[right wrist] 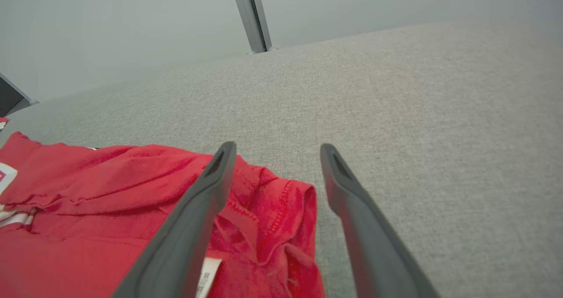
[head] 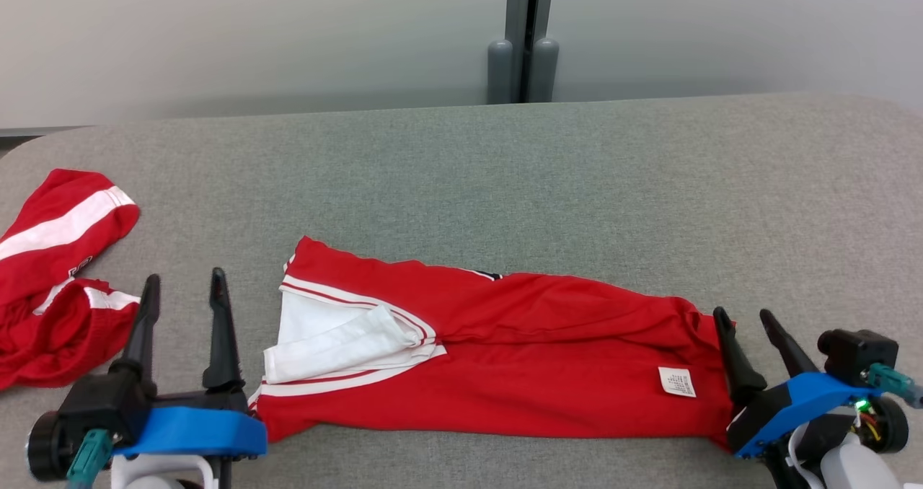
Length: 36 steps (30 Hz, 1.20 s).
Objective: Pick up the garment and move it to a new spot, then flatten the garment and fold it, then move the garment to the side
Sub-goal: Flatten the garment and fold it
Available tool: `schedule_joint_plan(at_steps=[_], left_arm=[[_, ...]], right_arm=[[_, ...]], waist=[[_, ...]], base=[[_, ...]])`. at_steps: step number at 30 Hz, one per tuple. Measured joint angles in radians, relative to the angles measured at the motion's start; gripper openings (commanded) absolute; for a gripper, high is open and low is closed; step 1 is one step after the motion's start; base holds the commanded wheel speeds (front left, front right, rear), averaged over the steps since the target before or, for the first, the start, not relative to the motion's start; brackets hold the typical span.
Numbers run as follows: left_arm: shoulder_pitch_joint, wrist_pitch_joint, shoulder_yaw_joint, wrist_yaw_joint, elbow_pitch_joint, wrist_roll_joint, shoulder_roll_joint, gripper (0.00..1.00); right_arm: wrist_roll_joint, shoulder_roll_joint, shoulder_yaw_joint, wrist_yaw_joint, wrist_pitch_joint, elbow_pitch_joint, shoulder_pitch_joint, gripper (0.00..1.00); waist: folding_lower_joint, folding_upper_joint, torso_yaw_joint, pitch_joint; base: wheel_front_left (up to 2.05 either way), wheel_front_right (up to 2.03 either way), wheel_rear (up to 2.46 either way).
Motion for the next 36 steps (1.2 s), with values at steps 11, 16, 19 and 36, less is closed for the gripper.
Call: schedule_joint_plan(at_steps=[11,16,19,36], left_arm=[[0.106,0.000,0.240,-0.092,-0.016,0.227,-0.167,1.00],[0.125,0.000,0.295,-0.147,0.008,0.285,-0.230,1.00],[0.126,0.000,0.326,-0.175,0.018,0.318,-0.252,1.00],[0.141,0.000,0.440,-0.272,0.029,0.428,-0.333,1.00]], right_arm=[[-0.032,0.075,-0.060,0.000,-0.007,0.186,-0.029,1.00],[-0.043,0.095,-0.028,0.000,-0.033,0.235,-0.044,0.58],[-0.039,0.103,-0.011,0.000,-0.052,0.240,-0.044,0.00],[-0.016,-0.179,-0.164,0.000,-0.049,0.196,-0.059,0.00]], waist=[[0.0002,0.0000,0.014,0.019],[0.0001,0.0000,0.016,0.019],[0.0002,0.0000,0.014,0.017],[0.0001,0.0000,-0.011,-0.014]], base=[[0.00,0.00,0.00],[0.00,0.00,0.00],[0.00,0.00,0.00],[0.00,0.00,0.00]])
